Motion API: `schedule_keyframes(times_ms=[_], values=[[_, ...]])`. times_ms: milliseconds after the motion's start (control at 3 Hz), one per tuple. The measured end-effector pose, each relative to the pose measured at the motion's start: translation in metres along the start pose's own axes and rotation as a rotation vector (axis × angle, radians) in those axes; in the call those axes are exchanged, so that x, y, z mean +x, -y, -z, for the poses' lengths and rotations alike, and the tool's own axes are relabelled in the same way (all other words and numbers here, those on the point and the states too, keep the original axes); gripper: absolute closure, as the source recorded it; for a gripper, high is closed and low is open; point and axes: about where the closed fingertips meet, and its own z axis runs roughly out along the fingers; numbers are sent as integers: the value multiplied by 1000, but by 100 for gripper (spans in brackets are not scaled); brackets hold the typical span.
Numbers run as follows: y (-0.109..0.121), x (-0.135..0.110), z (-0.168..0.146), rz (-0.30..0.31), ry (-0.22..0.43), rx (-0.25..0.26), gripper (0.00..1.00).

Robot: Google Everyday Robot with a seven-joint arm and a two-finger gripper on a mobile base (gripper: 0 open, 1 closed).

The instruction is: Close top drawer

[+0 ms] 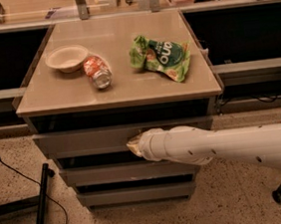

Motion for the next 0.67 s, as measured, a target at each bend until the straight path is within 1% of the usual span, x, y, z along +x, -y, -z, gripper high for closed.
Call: schedule_keyframes(times_ms=[333, 667], values=[[-5, 10, 8, -21, -3, -37, 100], [-12, 9, 43, -36, 24, -124, 82]])
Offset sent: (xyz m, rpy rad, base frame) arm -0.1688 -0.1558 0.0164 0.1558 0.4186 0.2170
